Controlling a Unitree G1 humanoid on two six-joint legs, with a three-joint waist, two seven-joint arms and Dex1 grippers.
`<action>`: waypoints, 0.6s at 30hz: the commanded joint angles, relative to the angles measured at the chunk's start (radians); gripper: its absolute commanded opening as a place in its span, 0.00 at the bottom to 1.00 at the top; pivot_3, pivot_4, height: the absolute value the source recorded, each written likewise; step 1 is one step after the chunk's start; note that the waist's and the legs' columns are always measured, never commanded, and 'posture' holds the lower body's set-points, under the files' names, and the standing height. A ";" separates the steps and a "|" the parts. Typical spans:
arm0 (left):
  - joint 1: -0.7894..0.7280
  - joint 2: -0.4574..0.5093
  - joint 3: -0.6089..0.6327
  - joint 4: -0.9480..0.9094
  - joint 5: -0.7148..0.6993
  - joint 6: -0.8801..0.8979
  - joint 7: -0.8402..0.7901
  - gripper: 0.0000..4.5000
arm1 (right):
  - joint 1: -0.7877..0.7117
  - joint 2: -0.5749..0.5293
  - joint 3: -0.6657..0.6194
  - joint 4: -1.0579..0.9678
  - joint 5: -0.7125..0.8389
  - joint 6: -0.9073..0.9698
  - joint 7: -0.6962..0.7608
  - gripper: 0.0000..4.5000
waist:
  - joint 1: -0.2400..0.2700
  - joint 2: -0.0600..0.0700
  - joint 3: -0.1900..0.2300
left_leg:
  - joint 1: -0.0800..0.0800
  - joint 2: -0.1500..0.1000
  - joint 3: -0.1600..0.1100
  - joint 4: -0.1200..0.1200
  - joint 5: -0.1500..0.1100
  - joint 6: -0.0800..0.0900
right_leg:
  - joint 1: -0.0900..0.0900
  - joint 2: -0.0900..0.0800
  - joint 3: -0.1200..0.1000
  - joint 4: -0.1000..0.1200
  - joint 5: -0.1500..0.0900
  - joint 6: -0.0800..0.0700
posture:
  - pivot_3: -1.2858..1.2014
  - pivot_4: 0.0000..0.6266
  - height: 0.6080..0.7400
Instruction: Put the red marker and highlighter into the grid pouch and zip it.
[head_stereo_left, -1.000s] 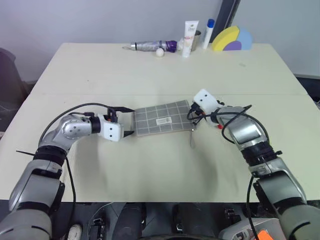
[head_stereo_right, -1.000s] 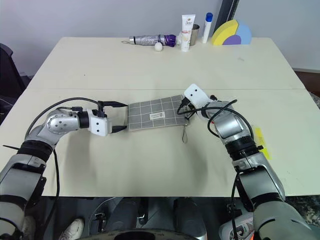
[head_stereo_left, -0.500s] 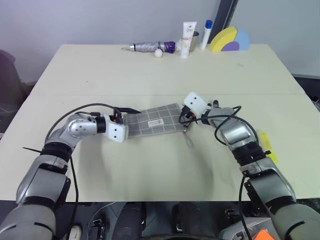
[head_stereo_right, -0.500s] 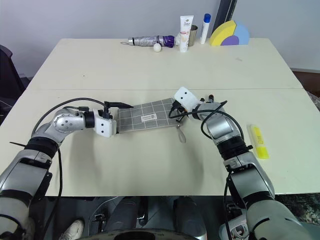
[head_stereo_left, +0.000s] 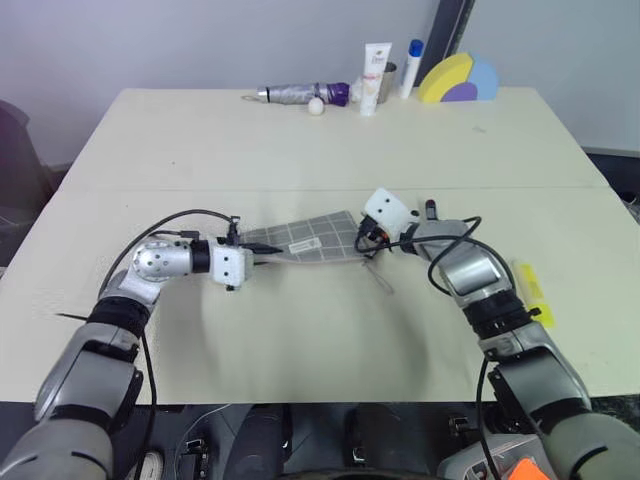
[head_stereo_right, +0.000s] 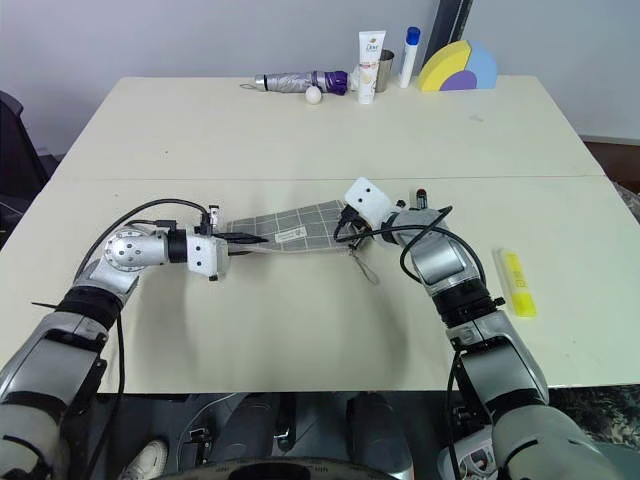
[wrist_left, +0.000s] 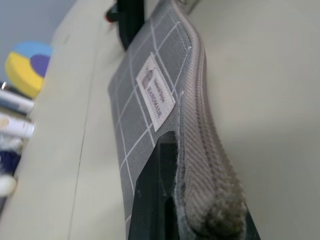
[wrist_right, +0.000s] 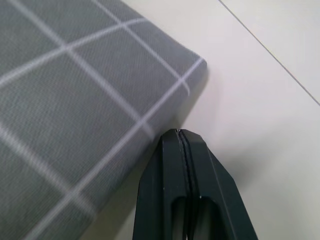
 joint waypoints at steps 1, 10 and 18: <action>0.082 0.015 0.093 -0.245 -0.176 0.343 0.007 0.01 | 0.011 -0.076 -0.115 -0.147 -0.009 0.031 -0.050 0.00 | 0.003 0.000 0.000 | 0.000 0.000 0.000 0.000 0.000 0.000 | 0.000 0.000 0.000 0.000 0.000 0.000 | 0.52 0.24 1.00; 0.289 -0.025 0.159 -0.707 -0.188 0.774 0.200 0.00 | 0.158 -0.208 -0.318 -0.518 0.212 0.294 0.092 0.43 | 0.001 0.000 0.000 | 0.001 0.000 -0.001 0.000 0.000 0.000 | 0.002 0.000 0.000 -0.001 0.000 0.000 | 0.52 0.24 1.00; 0.315 -0.120 0.137 -0.810 -0.132 0.867 0.295 0.00 | 0.226 -0.112 -0.319 -0.644 0.345 0.424 0.035 0.99 | 0.001 0.000 0.000 | 0.002 0.000 -0.001 0.000 0.000 0.000 | 0.002 0.000 0.001 -0.001 0.000 0.000 | 0.52 0.24 1.00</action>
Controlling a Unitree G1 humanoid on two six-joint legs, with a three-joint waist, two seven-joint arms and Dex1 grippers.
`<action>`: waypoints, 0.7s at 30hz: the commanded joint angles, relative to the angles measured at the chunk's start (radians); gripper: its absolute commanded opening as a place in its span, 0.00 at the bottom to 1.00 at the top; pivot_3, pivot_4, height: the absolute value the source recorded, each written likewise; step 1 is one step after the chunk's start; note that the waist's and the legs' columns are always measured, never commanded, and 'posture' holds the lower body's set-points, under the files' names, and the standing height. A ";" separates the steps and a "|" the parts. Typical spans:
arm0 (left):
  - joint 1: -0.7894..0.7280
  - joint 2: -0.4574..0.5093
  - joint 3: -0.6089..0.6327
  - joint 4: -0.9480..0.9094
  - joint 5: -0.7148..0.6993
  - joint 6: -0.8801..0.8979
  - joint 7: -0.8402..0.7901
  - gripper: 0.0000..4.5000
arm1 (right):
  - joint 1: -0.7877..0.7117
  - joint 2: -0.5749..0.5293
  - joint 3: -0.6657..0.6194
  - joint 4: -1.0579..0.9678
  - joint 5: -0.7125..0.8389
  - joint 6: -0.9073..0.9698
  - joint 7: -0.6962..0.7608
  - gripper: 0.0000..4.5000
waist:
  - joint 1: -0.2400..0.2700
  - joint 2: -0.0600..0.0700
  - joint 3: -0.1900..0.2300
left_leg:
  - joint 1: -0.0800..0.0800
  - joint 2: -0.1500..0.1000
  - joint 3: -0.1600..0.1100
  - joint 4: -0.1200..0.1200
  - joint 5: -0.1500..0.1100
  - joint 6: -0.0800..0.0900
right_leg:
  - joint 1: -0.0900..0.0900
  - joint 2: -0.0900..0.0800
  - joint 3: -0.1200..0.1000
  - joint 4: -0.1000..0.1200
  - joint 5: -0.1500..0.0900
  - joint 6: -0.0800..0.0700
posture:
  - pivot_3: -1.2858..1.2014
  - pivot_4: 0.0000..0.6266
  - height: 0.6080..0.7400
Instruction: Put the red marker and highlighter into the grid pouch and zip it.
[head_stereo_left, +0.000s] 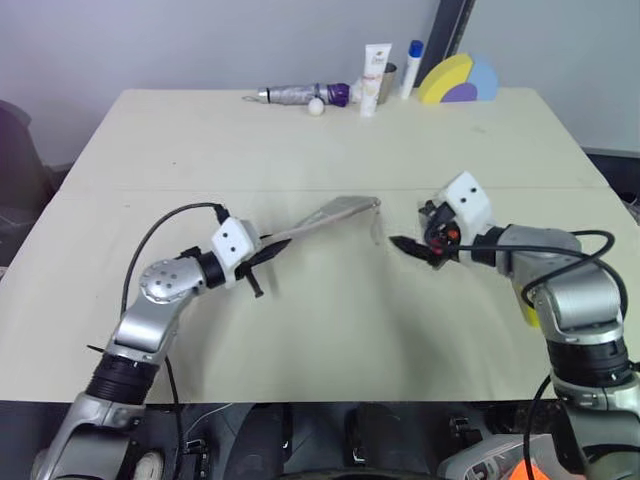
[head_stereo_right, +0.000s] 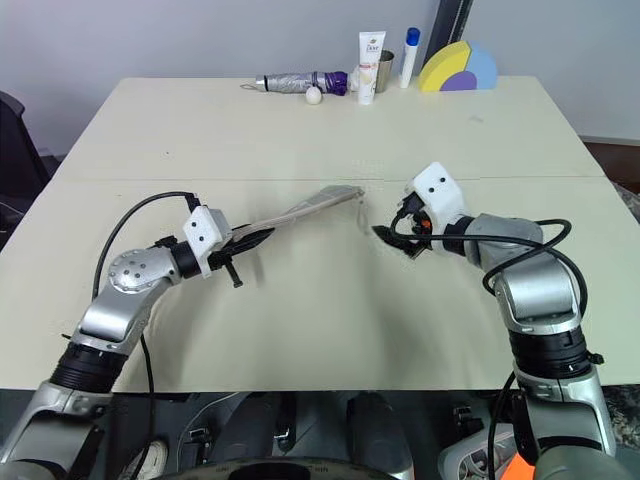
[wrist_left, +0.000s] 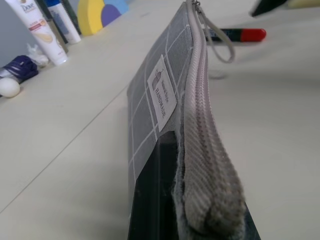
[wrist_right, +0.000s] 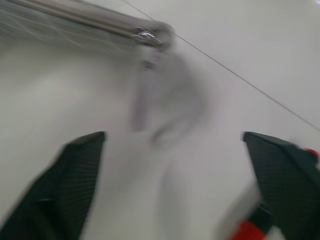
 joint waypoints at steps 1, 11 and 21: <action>-0.003 -0.026 0.002 -0.057 0.008 0.019 0.021 0.00 | -0.017 0.048 0.003 -0.032 0.023 0.016 -0.062 0.99 | 0.001 0.000 0.000 | 0.000 0.000 0.000 0.000 0.000 0.000 | 0.000 0.000 0.000 0.000 0.000 0.000 | 0.52 0.24 1.00; 0.008 -0.044 0.000 -0.070 0.019 0.024 0.000 0.00 | -0.088 0.140 0.019 0.134 -0.003 -0.069 -0.192 0.87 | 0.002 0.000 0.000 | 0.000 0.000 0.000 0.000 0.000 0.000 | 0.000 0.000 0.000 0.000 0.000 0.000 | 0.52 0.24 1.00; 0.018 -0.072 -0.011 -0.073 0.041 0.018 0.023 0.00 | -0.091 0.148 0.051 0.094 0.030 -0.053 -0.199 0.01 | 0.002 0.000 0.000 | 0.000 0.000 0.000 0.000 0.000 0.000 | 0.000 0.000 0.000 0.000 0.000 0.000 | 0.52 0.24 1.00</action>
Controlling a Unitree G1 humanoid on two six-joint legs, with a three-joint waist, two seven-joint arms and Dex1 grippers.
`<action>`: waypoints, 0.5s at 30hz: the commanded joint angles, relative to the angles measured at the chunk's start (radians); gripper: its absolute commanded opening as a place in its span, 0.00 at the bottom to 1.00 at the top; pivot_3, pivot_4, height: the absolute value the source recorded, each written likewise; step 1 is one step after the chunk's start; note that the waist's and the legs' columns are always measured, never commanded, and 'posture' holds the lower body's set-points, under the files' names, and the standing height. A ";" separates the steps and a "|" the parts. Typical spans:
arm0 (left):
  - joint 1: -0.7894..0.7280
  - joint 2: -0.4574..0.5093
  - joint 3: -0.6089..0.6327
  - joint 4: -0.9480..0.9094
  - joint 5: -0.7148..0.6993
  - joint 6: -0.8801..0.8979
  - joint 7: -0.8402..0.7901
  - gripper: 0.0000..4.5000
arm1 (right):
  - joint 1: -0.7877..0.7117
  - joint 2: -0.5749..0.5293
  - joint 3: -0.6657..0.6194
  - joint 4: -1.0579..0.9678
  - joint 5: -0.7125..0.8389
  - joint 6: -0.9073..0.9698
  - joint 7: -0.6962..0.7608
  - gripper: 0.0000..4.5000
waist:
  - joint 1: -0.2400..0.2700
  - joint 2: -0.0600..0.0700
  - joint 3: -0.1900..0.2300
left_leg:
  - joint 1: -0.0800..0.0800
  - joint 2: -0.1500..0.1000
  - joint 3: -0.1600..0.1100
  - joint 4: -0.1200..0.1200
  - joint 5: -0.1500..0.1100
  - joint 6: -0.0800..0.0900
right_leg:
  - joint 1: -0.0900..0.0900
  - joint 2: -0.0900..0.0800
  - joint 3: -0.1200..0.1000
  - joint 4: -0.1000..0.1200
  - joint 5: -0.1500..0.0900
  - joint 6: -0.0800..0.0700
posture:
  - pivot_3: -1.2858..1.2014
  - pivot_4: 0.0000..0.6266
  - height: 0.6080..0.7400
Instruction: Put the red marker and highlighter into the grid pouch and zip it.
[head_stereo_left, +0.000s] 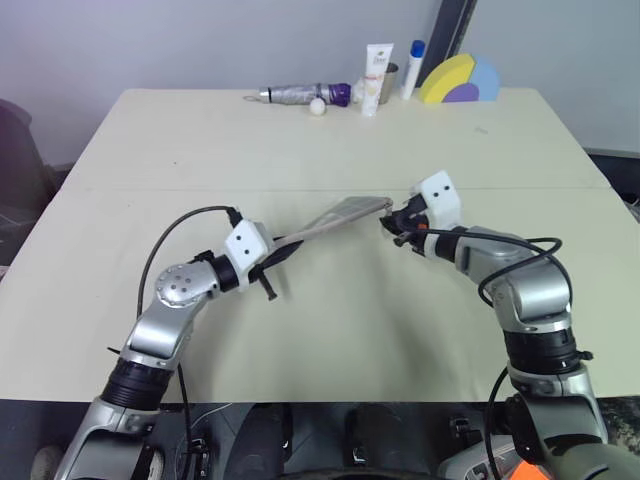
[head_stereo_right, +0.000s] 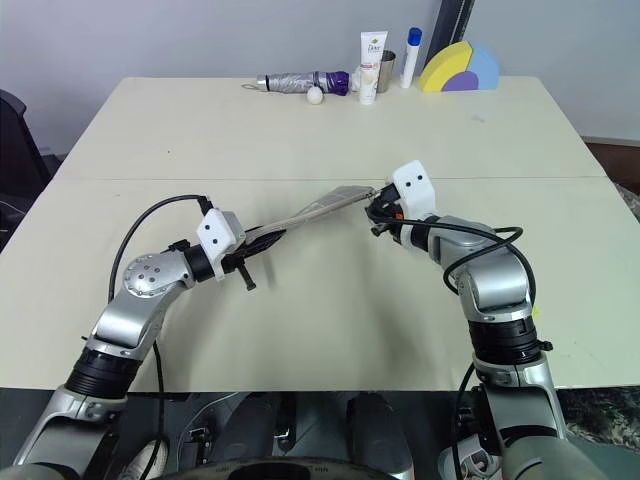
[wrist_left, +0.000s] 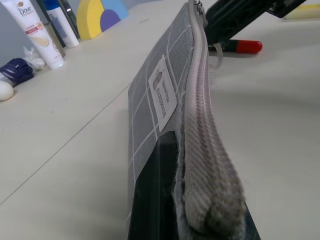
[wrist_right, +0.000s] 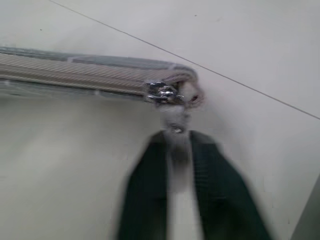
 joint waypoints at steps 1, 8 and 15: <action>0.005 -0.020 -0.008 -0.044 0.019 -0.009 0.019 0.00 | -0.025 0.006 0.009 -0.069 0.022 0.006 -0.001 0.01 | 0.000 0.000 0.000 | 0.000 0.000 0.000 0.000 0.000 0.000 | 0.000 0.000 0.000 0.000 0.000 0.000 | 0.52 0.24 1.00; -0.008 -0.078 -0.035 -0.021 0.096 -0.021 0.083 0.00 | -0.014 -0.020 0.117 -0.217 0.050 0.064 0.043 0.01 | 0.000 0.000 0.000 | 0.000 0.000 0.000 0.000 0.000 0.000 | 0.000 0.000 0.000 0.000 0.000 0.000 | 0.52 0.24 1.00; -0.043 -0.158 -0.082 0.031 0.155 -0.033 0.128 0.00 | -0.038 -0.052 0.244 -0.342 0.083 0.106 0.104 0.01 | 0.002 0.000 0.000 | 0.000 0.000 0.000 0.000 0.000 0.000 | 0.000 0.000 0.000 0.000 0.000 0.000 | 0.52 0.24 1.00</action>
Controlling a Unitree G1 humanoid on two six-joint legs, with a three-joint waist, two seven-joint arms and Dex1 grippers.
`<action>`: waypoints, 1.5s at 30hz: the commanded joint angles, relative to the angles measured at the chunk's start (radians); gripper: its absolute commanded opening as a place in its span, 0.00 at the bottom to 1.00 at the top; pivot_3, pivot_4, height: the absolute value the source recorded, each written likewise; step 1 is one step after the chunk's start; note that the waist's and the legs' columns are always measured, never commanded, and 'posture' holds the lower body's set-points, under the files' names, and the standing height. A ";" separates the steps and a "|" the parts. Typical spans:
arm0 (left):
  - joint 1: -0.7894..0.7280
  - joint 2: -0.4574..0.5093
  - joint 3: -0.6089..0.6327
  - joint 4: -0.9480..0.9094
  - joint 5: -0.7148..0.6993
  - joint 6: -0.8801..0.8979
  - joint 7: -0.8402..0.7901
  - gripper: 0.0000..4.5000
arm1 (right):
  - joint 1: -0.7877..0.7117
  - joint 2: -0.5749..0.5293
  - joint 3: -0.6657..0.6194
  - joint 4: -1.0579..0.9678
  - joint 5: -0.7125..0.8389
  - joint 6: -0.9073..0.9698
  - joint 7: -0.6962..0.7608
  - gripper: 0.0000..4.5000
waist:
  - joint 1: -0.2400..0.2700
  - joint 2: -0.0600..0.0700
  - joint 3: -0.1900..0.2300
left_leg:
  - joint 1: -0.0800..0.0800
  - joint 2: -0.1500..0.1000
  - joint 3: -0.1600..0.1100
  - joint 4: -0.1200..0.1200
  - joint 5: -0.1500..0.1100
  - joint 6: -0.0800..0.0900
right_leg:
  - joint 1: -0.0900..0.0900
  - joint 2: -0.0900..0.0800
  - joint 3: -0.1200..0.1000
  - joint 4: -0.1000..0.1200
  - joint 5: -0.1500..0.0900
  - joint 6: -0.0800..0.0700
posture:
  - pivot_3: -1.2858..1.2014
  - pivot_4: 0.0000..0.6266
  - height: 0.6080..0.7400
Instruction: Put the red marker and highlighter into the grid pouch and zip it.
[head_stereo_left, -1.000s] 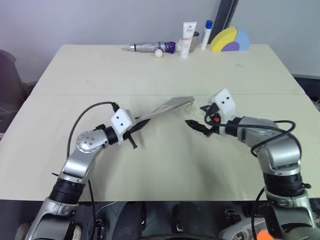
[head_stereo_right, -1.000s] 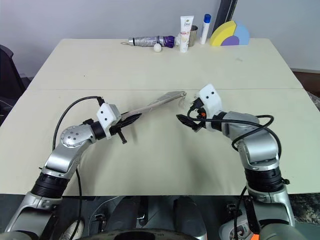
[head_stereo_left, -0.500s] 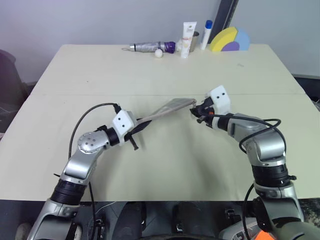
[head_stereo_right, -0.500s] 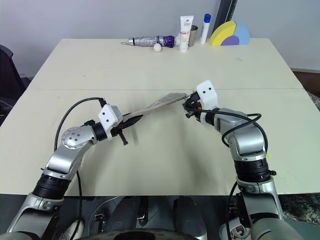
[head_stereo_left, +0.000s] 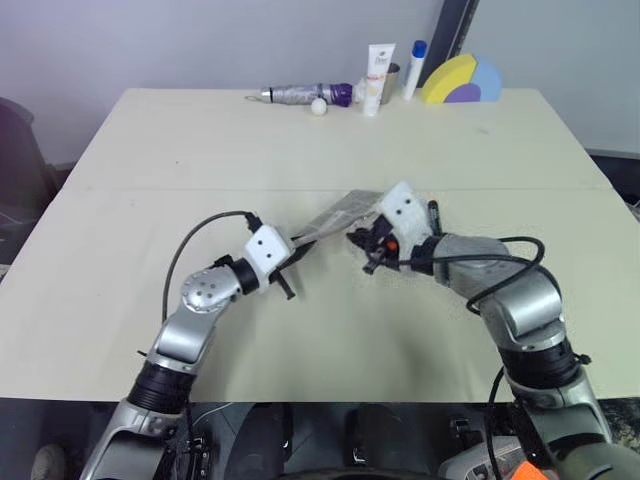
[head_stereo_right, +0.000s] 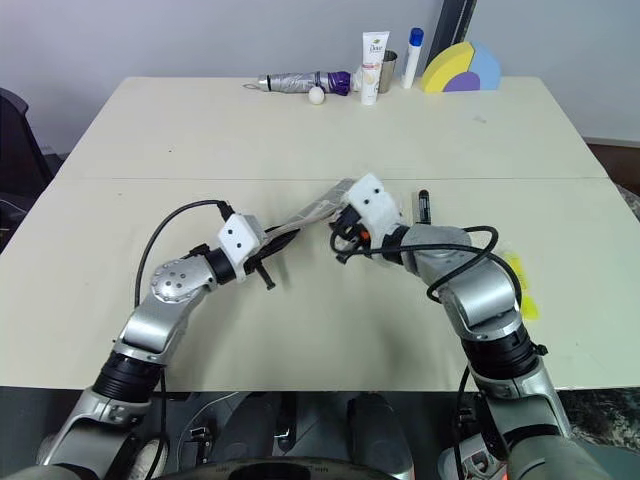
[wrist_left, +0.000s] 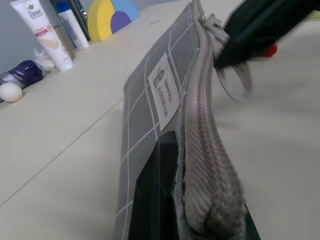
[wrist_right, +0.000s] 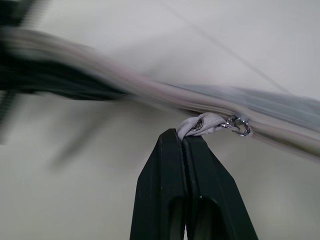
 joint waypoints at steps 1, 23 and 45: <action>-0.037 -0.037 -0.028 0.017 0.027 -0.025 0.025 0.00 | -0.031 -0.012 0.051 -0.094 0.029 0.004 0.035 0.01 | 0.000 0.000 0.000 | 0.000 0.000 0.000 0.000 0.000 0.000 | 0.000 0.000 0.000 0.000 0.000 0.000 | 0.52 0.24 1.00; -0.109 -0.101 -0.005 0.150 0.085 -0.090 0.115 0.00 | 0.010 -0.170 -0.102 -0.010 0.007 -0.008 0.012 0.87 | 0.001 -0.001 0.000 | 0.000 0.000 0.000 0.001 0.000 0.000 | 0.001 0.000 0.000 0.000 0.000 0.000 | 0.52 0.24 1.00; -0.075 -0.092 -0.012 0.141 0.085 -0.084 0.105 0.00 | 0.069 -0.061 -0.345 0.326 -0.064 0.038 -0.244 0.06 | 0.001 -0.001 0.000 | 0.000 0.000 0.000 -0.001 0.000 0.000 | 0.000 0.001 0.000 -0.001 0.000 0.000 | 0.52 0.24 1.00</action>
